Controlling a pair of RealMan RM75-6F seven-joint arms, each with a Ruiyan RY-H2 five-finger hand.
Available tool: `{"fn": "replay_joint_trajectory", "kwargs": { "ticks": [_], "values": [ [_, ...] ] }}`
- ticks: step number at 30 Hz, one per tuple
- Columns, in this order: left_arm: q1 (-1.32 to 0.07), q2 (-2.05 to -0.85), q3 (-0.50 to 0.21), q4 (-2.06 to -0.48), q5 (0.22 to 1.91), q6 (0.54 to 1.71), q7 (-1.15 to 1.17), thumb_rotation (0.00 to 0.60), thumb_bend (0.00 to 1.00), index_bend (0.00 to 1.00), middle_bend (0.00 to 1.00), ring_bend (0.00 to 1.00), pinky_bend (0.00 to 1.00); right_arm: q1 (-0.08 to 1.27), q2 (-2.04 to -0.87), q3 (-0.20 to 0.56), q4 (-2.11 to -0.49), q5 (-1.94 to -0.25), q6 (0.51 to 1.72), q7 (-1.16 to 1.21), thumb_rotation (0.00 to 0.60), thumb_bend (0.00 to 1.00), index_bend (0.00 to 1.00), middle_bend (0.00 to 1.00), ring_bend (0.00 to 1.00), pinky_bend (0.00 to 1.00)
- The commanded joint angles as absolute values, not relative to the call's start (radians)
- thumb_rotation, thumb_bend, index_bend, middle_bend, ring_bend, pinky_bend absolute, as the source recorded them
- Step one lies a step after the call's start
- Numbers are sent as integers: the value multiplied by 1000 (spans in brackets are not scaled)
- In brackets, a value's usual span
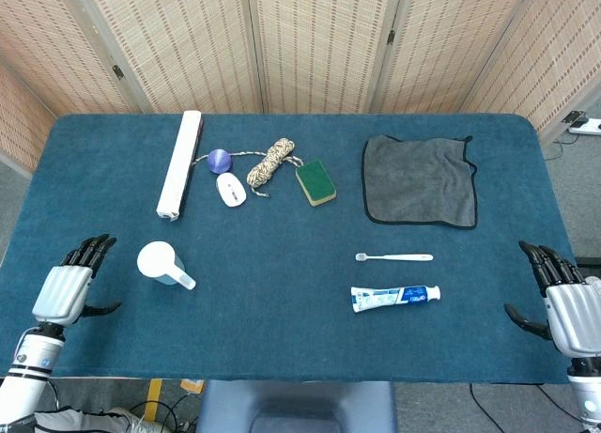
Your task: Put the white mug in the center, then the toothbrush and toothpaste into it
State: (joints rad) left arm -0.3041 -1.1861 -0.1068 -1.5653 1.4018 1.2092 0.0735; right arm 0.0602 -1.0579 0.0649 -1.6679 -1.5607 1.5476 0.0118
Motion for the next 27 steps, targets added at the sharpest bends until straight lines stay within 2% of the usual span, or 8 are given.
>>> {"fn": "replay_joint_trajectory", "kwargs": {
  "ticks": [1, 6, 11, 15, 18, 20, 23, 27],
  "values": [
    [-333, -1210, -119, -1540, 1404, 1190, 69, 600, 168, 10, 74, 91, 221, 62, -1057, 65, -1667, -1562, 1545, 13, 600, 120, 53, 145, 139, 238],
    [-373, -1214, -120, -1557, 1448, 1178, 78, 600, 167, 13, 74, 91, 221, 64, -1051, 66, -1672, -1566, 1545, 16, 600, 120, 53, 140, 140, 238],
    [-399, -1205, -106, -1588, 1475, 1162, 151, 600, 232, 122, 75, 91, 221, 65, -1051, 63, -1669, -1563, 1536, 19, 600, 119, 53, 137, 140, 238],
    [-395, -1217, -109, -1607, 1500, 1220, 252, 600, 246, 172, 202, 143, 231, 65, -1049, 64, -1667, -1561, 1534, 25, 600, 120, 53, 135, 140, 238],
    [-388, -1213, -109, -1634, 1530, 1267, 307, 600, 246, 223, 372, 294, 372, 66, -1050, 65, -1664, -1559, 1534, 28, 600, 120, 53, 135, 140, 238],
    [-386, -1203, -103, -1658, 1543, 1278, 329, 600, 246, 249, 497, 424, 513, 67, -1049, 64, -1663, -1558, 1530, 29, 600, 120, 53, 135, 140, 238],
    [-390, -1188, -100, -1689, 1549, 1276, 354, 600, 246, 240, 572, 506, 632, 70, -1048, 64, -1662, -1559, 1525, 31, 600, 119, 53, 135, 140, 238],
    [-410, -1172, -101, -1721, 1524, 1233, 386, 600, 246, 240, 779, 705, 818, 70, -1048, 63, -1660, -1559, 1523, 33, 600, 120, 53, 135, 142, 238]
  ]
}}
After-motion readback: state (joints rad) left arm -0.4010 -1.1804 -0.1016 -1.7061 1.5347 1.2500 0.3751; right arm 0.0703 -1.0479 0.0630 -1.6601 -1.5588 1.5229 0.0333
